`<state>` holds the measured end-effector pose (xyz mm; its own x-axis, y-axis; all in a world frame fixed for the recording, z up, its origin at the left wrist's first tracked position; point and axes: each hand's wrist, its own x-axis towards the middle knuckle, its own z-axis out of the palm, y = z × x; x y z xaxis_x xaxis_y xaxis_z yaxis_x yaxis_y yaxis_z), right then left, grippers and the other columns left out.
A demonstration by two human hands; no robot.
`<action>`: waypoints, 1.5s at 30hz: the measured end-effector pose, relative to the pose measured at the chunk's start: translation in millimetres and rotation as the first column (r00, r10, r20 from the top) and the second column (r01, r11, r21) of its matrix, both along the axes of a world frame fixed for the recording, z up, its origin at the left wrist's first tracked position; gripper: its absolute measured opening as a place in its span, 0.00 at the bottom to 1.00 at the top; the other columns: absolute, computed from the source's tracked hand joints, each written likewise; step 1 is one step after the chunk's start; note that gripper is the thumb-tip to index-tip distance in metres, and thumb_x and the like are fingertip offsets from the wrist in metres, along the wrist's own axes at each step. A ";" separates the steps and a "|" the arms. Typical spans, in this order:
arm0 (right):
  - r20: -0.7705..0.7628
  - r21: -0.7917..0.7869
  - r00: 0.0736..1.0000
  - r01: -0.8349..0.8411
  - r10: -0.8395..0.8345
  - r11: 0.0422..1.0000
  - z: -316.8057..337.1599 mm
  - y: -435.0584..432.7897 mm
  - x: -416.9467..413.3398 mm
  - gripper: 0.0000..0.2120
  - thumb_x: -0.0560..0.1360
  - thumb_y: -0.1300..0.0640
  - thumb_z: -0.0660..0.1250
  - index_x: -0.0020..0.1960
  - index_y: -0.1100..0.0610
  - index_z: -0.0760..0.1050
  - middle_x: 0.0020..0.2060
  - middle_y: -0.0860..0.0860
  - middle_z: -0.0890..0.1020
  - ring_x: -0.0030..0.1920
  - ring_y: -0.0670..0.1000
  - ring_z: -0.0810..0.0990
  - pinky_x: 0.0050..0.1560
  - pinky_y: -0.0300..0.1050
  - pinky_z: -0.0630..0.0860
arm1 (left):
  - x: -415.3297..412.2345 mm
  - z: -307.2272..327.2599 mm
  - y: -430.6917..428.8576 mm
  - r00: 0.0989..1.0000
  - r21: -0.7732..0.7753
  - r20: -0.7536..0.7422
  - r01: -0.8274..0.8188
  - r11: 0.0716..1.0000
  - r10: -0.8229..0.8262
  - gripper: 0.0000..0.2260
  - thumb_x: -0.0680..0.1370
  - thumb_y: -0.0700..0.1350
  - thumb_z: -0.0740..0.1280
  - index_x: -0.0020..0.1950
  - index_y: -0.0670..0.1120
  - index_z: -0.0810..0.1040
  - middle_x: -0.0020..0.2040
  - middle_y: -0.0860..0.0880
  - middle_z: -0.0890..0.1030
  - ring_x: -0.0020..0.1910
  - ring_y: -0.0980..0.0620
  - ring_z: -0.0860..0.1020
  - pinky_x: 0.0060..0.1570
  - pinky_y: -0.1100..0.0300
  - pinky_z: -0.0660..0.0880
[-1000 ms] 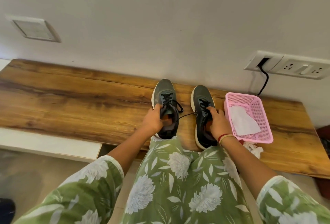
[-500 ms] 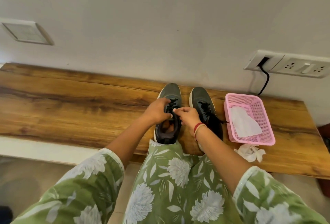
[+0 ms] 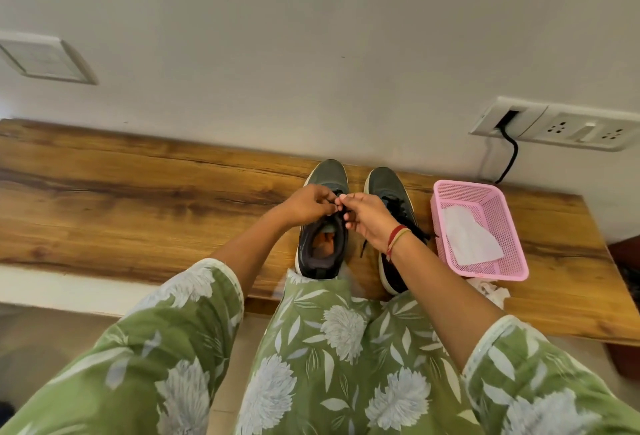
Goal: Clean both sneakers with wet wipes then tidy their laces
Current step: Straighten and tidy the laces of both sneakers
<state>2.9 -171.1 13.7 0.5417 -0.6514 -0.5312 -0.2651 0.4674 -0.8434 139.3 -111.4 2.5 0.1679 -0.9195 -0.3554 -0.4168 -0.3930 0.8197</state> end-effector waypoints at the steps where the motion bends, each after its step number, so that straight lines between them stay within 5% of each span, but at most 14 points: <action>1: 0.001 -0.012 1.000 -0.012 0.012 1.000 2.6 -0.4 -1.1 0.10 0.80 0.60 0.60 0.43 0.59 0.76 0.32 0.50 0.74 0.26 0.42 0.70 0.25 0.33 0.69 | 0.1 5.6 -1.2 0.999 0.015 -0.052 0.009 1.000 -0.009 0.05 0.77 0.36 0.64 0.51 0.43 0.78 0.38 0.49 0.78 0.35 0.54 0.74 0.35 0.63 0.73; 7: 0.082 -0.118 0.996 -0.009 0.019 0.993 30.2 -2.5 -2.5 0.09 0.80 0.61 0.58 0.45 0.59 0.76 0.33 0.51 0.73 0.29 0.44 0.70 0.29 0.34 0.71 | -0.7 25.1 1.0 0.985 0.100 -0.173 0.027 0.995 -0.009 0.03 0.75 0.38 0.70 0.47 0.44 0.77 0.29 0.52 0.74 0.26 0.56 0.68 0.24 0.67 0.66; 14: 0.149 -0.256 0.986 -0.038 0.079 0.966 70.0 -7.9 -2.0 0.09 0.80 0.61 0.60 0.45 0.59 0.77 0.34 0.51 0.76 0.31 0.45 0.73 0.33 0.36 0.74 | -8.0 36.0 1.2 0.927 0.136 -0.275 -0.226 0.965 0.256 0.11 0.76 0.44 0.70 0.39 0.48 0.69 0.29 0.51 0.68 0.26 0.57 0.66 0.23 0.67 0.63; 17: 0.079 -0.250 0.992 -0.079 0.101 0.965 73.3 -6.8 -6.3 0.08 0.80 0.61 0.60 0.47 0.60 0.78 0.35 0.51 0.77 0.33 0.45 0.74 0.33 0.35 0.75 | -10.7 41.6 5.2 0.947 0.004 -0.207 -0.251 0.968 0.247 0.09 0.77 0.45 0.68 0.41 0.48 0.70 0.32 0.51 0.70 0.29 0.56 0.68 0.27 0.66 0.65; 20: 0.063 -0.207 0.996 -0.049 0.064 0.977 72.6 -4.8 -9.4 0.09 0.80 0.61 0.60 0.45 0.60 0.77 0.35 0.52 0.77 0.32 0.45 0.74 0.32 0.35 0.74 | -14.8 41.6 10.5 0.883 -0.136 -0.356 -0.373 0.918 0.306 0.07 0.77 0.42 0.67 0.43 0.47 0.70 0.35 0.50 0.71 0.32 0.57 0.69 0.28 0.69 0.66; 24: 0.071 -0.161 0.997 -0.023 0.035 0.987 73.3 -1.4 -13.6 0.08 0.79 0.61 0.60 0.45 0.60 0.77 0.33 0.52 0.77 0.31 0.45 0.74 0.31 0.35 0.75 | -22.4 38.2 18.0 0.939 -0.245 -0.278 -0.273 0.930 0.202 0.07 0.77 0.40 0.67 0.42 0.44 0.71 0.37 0.44 0.72 0.38 0.51 0.70 0.39 0.60 0.68; 30: 0.071 -0.083 0.997 -0.038 0.044 0.996 80.8 5.7 -18.3 0.06 0.79 0.62 0.61 0.45 0.59 0.75 0.32 0.53 0.78 0.27 0.45 0.74 0.28 0.35 0.74 | -27.0 68.0 19.3 0.924 -0.429 -0.298 -0.353 0.831 0.239 0.15 0.78 0.36 0.64 0.35 0.47 0.64 0.30 0.48 0.65 0.30 0.54 0.65 0.31 0.64 0.63; 35: 0.118 -0.167 0.993 0.008 0.012 0.986 91.1 12.8 -17.5 0.05 0.78 0.62 0.62 0.45 0.59 0.76 0.35 0.54 0.80 0.30 0.46 0.74 0.30 0.35 0.74 | -39.2 90.7 16.2 0.848 -0.234 -0.434 -0.432 0.871 0.304 0.14 0.83 0.50 0.57 0.38 0.48 0.65 0.25 0.54 0.64 0.23 0.57 0.63 0.21 0.66 0.59; 39: 0.185 -0.324 0.983 0.043 0.019 0.945 115.3 10.5 -16.9 0.06 0.78 0.64 0.62 0.45 0.60 0.77 0.36 0.54 0.80 0.31 0.45 0.77 0.33 0.35 0.76 | -38.2 103.6 15.4 0.810 -0.003 -0.466 -0.405 0.914 0.357 0.19 0.82 0.60 0.48 0.46 0.49 0.71 0.27 0.53 0.62 0.24 0.56 0.57 0.23 0.65 0.53; 45: 0.210 -0.474 0.969 -0.014 0.128 0.881 157.4 10.1 -16.4 0.06 0.77 0.66 0.62 0.50 0.64 0.78 0.38 0.55 0.81 0.34 0.45 0.80 0.39 0.36 0.79 | -38.5 131.1 13.5 0.821 -0.061 -0.511 -0.329 0.942 0.253 0.19 0.83 0.56 0.48 0.36 0.50 0.66 0.24 0.54 0.64 0.22 0.57 0.58 0.23 0.64 0.53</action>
<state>-13.4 -161.0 171.1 0.6643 -0.7468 -0.0320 -0.0563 -0.0073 -0.9984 100.9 -97.9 133.7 0.2745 -0.9015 -0.3345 0.1692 -0.2971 0.9397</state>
